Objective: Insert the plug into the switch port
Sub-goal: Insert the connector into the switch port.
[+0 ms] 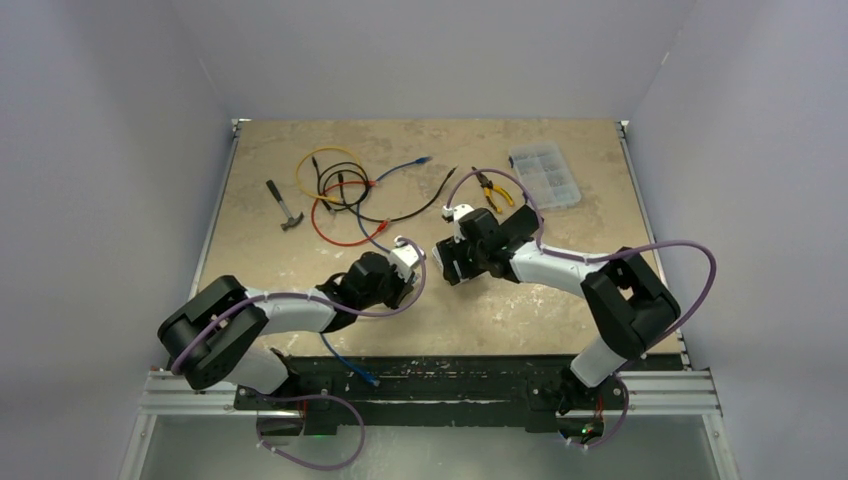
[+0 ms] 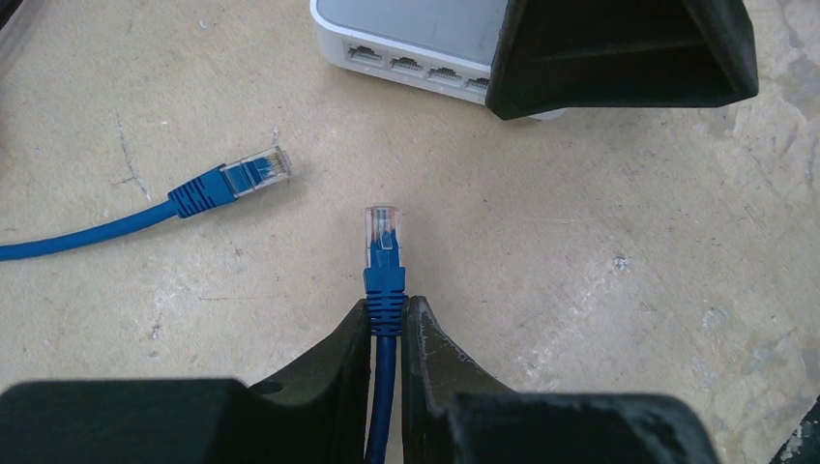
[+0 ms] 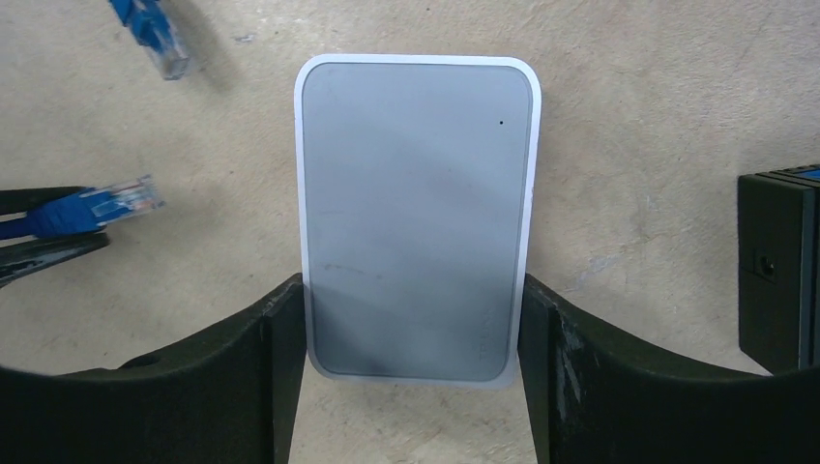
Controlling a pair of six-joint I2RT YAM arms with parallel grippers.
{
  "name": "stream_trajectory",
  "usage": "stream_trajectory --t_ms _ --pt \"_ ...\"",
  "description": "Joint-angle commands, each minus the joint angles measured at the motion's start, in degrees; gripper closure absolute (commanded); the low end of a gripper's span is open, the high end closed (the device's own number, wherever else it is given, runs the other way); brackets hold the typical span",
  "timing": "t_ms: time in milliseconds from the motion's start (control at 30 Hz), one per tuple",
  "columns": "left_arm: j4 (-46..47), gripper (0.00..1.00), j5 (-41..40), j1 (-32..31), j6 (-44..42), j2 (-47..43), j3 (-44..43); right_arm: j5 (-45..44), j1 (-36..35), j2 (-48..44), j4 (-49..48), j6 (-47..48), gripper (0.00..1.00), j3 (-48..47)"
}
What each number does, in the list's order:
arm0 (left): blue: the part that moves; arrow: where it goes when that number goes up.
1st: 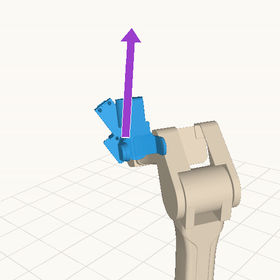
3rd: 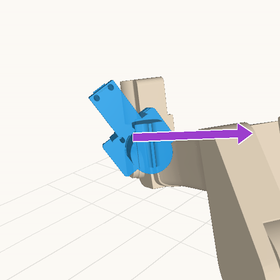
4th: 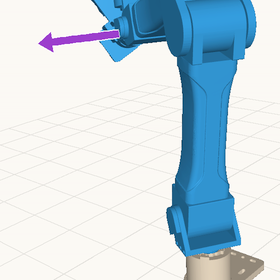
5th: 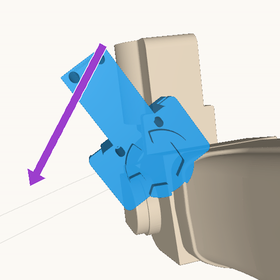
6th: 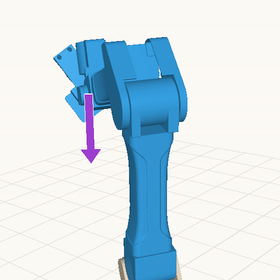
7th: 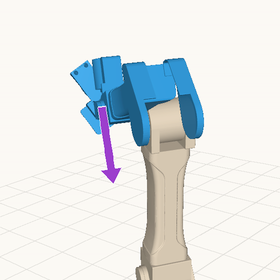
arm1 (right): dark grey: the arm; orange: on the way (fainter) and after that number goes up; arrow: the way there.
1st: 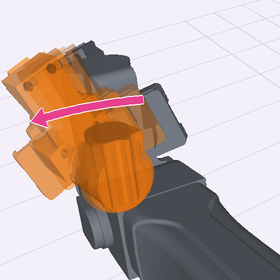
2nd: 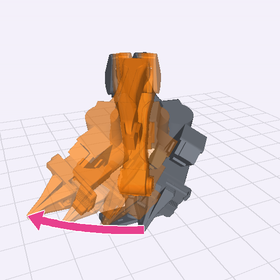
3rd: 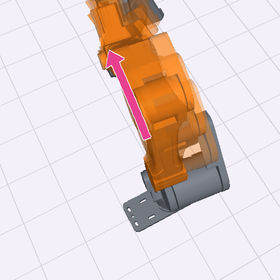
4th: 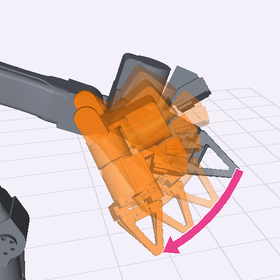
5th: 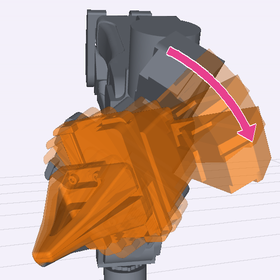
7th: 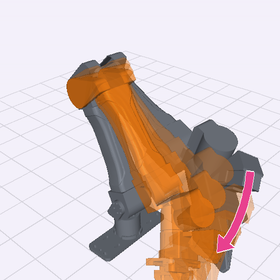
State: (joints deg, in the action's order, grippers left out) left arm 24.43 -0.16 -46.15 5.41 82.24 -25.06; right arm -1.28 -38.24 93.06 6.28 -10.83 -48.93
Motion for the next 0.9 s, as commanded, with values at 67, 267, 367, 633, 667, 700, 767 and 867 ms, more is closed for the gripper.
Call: stream_trajectory --t_ms 67,267,367,633,667,700,767,867 --pt "-2.4 1.0 3.5 0.2 0.3 -1.8 -3.3 5.8 -0.3 -5.0 -2.4 2.2 0.85 1.4" --pt "-4.0 1.0 4.2 0.2 0.6 -3.1 -4.0 7.5 -0.3 -5.0 -3.3 2.9 0.96 2.0" --pt "-5.0 1.0 4.3 0.2 0.7 -3.7 -4.8 7.9 -0.3 -4.7 -3.5 3.2 1.0 2.0" --pt "-7.1 1.0 3.8 0.2 -0.1 -2.5 -7.2 10.1 -0.4 -4.4 -4.2 4.4 1.0 2.2" --pt "-7.3 1.0 3.5 0.2 -0.2 -2.2 -7.6 10.3 -0.4 -4.4 -4.3 4.5 1.0 2.2" --pt "-7.4 1.0 3.4 0.2 -0.2 -2.0 -7.9 10.7 -0.4 -4.4 -4.3 4.7 1.0 2.2" --pt "-7.3 1.0 3.4 0.2 -0.2 -1.6 -8.3 11.0 -0.4 -4.3 -4.4 4.8 1.0 2.2" --pt "-7.7 1.0 3.2 0.2 -0.4 -1.1 -9.0 11.5 -0.4 -4.2 -4.5 5.2 1.0 2.2"
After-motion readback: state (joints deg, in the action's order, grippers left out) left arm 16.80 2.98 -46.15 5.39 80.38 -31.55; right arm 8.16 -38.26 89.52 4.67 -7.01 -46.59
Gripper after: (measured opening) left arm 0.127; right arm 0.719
